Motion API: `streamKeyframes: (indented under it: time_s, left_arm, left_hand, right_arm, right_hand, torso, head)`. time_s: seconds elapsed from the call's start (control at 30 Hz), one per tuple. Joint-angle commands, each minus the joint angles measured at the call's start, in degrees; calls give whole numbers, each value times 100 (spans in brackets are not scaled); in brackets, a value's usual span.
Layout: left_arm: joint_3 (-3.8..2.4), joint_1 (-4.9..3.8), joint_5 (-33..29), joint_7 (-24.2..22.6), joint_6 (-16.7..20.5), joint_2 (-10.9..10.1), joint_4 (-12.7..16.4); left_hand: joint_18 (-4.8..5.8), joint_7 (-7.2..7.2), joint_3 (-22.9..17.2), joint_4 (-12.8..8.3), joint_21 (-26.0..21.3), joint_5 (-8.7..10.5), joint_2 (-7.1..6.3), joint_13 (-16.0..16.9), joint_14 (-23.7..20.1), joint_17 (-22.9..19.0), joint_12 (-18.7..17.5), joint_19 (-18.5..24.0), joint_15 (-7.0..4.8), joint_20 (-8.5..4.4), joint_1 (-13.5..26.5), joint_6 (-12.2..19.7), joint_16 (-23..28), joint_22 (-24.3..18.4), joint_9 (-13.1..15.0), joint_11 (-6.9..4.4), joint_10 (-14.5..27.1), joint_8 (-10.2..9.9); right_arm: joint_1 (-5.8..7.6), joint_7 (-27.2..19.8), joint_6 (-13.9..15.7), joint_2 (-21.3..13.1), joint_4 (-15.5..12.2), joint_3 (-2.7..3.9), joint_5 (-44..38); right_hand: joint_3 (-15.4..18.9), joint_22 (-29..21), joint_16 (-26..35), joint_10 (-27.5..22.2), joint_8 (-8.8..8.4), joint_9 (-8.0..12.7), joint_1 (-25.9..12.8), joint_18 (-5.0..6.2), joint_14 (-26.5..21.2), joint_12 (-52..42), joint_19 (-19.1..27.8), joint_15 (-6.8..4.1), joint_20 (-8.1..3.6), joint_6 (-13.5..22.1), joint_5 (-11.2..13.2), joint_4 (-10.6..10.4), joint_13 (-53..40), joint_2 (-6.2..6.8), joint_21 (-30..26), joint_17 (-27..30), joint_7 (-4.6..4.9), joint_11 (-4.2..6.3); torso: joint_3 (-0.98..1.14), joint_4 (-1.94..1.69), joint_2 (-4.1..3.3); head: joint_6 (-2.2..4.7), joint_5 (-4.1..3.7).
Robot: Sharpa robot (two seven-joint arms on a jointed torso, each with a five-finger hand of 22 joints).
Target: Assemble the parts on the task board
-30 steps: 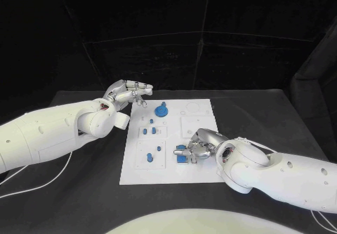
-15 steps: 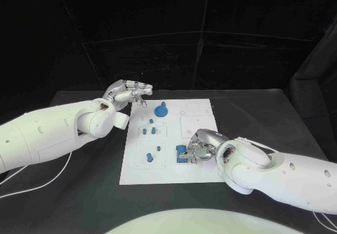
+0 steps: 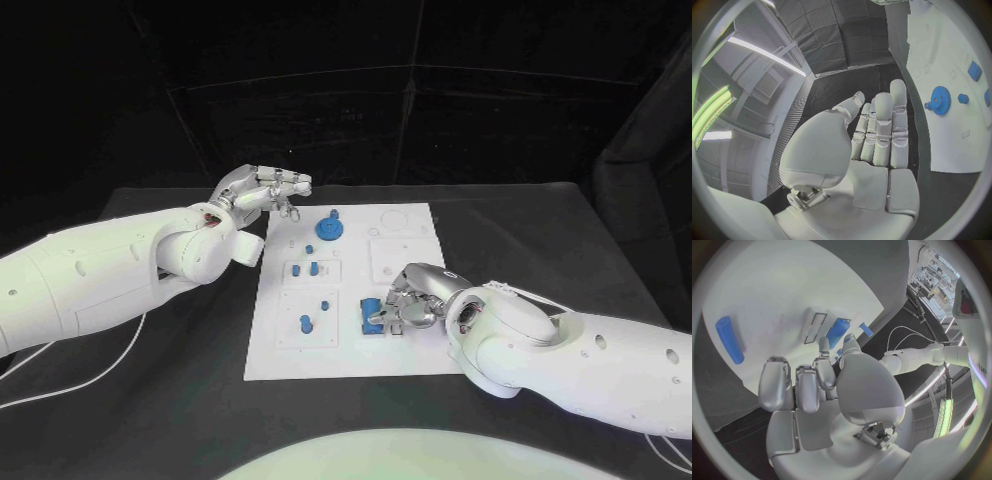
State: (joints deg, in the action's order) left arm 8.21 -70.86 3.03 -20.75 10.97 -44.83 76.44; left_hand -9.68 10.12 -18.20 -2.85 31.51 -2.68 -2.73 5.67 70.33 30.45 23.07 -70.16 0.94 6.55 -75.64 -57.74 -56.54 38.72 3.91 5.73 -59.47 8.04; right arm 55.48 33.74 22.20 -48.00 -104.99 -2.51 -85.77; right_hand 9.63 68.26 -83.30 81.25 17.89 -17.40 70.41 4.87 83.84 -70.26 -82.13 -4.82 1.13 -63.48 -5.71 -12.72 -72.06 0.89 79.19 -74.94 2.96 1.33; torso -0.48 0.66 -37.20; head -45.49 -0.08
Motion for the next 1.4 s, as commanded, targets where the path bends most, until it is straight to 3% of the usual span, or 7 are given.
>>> streamKeyframes:
  time_s: [0.03,0.23,0.37,0.57,0.7,1.07,1.4]
  left_arm:
    - [-4,-8,-16,-18,-55,-4,6]
    - [-4,-7,-16,-19,-51,-10,4]
    - [-3,-7,-16,-35,-52,-14,15]
    - [-3,-7,-16,-53,-47,-26,39]
    - [-2,-3,-16,-58,-50,-24,51]
    - [-2,9,-16,-58,-57,-30,59]
    - [-2,15,-16,-54,-65,-36,46]
  left_hand:
    - [-71,-7,18,-1,-18,-13,40,6,-46,-9,38,-34,-7,-6,3,39,-24,-8,0,-5,36,35]
    - [-71,-7,18,-1,-18,-13,40,6,-46,-9,38,-34,-7,-6,3,39,-24,-8,0,-5,36,35]
    - [-71,-7,18,-1,-18,-13,40,6,-46,-9,38,-34,-7,-6,3,39,-24,-8,0,-5,36,35]
    - [-71,-7,20,-6,-21,-13,43,7,-50,-12,47,-35,-8,-6,-2,40,-28,-11,0,-5,42,37]
    - [-71,-7,20,-6,-21,-13,43,7,-50,-12,47,-35,-8,-6,-2,40,-28,-11,0,-5,42,37]
    - [-71,-7,20,-6,-21,-13,43,7,-50,-12,47,-35,-8,-6,-2,40,-28,-11,0,-5,42,37]
    - [-71,-7,20,-6,-21,-13,43,7,-50,-12,47,-35,-8,-6,-2,40,-28,-11,0,-5,42,37]
  right_arm:
    - [7,-388,453,-156,-108,3,174]
    - [49,-687,561,-758,-378,8,530]
    - [122,-649,334,-1244,-461,9,527]
    - [148,-555,90,-1592,-447,7,188]
    - [150,-421,-155,-1661,-398,5,-68]
    - [137,-174,-693,-1537,-230,0,-418]
    - [99,-157,-878,-1297,-122,-1,-453]
  right_hand:
    - [52,0,12,-7,-75,7,-22,-74,350,55,-9,-7,14,103,-121,-27,26,-38,22,-20,40,-29]
    - [92,8,4,-33,-301,68,247,-76,355,89,-3,58,66,322,-448,38,25,-116,23,-51,143,-113]
    - [101,31,-2,-43,-421,104,446,-78,357,108,-7,88,94,371,-521,152,26,-149,33,-70,185,-146]
    - [151,54,-10,-50,-502,136,472,-82,359,122,-12,108,112,418,-531,176,30,-125,43,-91,213,-170]
    - [171,71,-13,-48,-508,139,472,-85,360,122,-16,113,119,386,-579,173,26,-129,51,-101,211,-172]
    - [358,91,1,-50,-489,121,341,-85,354,144,-17,95,124,177,-697,49,24,-95,57,-88,162,-139]
    - [386,77,10,-61,-462,94,395,-81,351,168,-8,78,111,102,-709,57,36,-84,47,-78,135,-116]
  torso:
    - [2,7,9]
    - [-6,-4,6]
    - [-2,9,0]
    - [11,39,-11]
    - [28,71,-17]
    - [6,10,-4]
    - [5,26,-7]
  head:
    - [9,-6]
    - [32,-83]
    - [55,-143]
    - [72,-219]
    - [78,-224]
    - [55,-273]
    - [37,-248]
